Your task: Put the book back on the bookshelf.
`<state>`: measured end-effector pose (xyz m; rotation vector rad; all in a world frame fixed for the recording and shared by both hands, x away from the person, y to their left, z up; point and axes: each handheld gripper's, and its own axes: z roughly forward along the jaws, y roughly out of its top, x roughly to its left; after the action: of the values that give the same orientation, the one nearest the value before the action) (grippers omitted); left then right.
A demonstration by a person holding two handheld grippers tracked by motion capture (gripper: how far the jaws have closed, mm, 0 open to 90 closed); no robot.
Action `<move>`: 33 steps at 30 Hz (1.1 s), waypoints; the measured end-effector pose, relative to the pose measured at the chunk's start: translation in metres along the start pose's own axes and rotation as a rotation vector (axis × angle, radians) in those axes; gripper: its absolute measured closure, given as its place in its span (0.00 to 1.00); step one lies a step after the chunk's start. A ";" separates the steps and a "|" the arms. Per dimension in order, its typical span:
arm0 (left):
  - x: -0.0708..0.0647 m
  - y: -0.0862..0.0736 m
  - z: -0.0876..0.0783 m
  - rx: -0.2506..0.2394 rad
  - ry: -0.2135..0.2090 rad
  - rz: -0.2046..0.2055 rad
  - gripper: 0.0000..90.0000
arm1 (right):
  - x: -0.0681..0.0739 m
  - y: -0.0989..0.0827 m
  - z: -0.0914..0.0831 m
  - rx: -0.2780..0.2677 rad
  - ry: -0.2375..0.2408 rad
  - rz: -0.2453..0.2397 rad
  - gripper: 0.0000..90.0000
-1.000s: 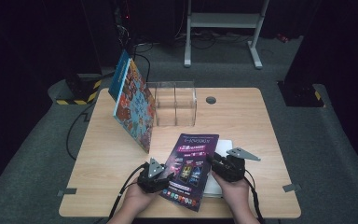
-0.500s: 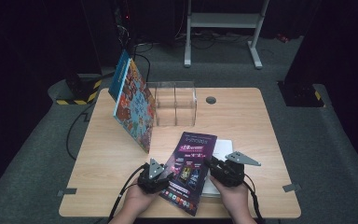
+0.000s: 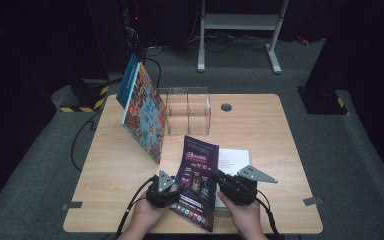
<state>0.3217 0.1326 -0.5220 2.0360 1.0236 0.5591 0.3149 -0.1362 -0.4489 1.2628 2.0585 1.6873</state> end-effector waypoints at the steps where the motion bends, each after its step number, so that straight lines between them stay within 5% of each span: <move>1: 0.001 0.000 -0.001 0.001 -0.002 0.001 0.55 | 0.001 0.001 0.000 0.000 0.017 0.001 0.91; 7: 0.002 0.000 -0.004 -0.011 0.007 -0.002 0.54 | 0.003 0.004 0.001 -0.017 0.057 0.036 0.93; 13: 0.001 0.003 -0.010 -0.061 0.014 -0.007 0.55 | 0.006 0.009 -0.002 -0.043 0.074 0.016 0.94; 33: 0.007 0.007 -0.023 -0.136 0.011 -0.062 0.55 | 0.001 0.046 -0.014 -0.192 -0.019 -0.031 0.94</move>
<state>0.3140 0.1459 -0.5020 1.8772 1.0241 0.5921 0.3272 -0.1462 -0.4036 1.1755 1.8445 1.8016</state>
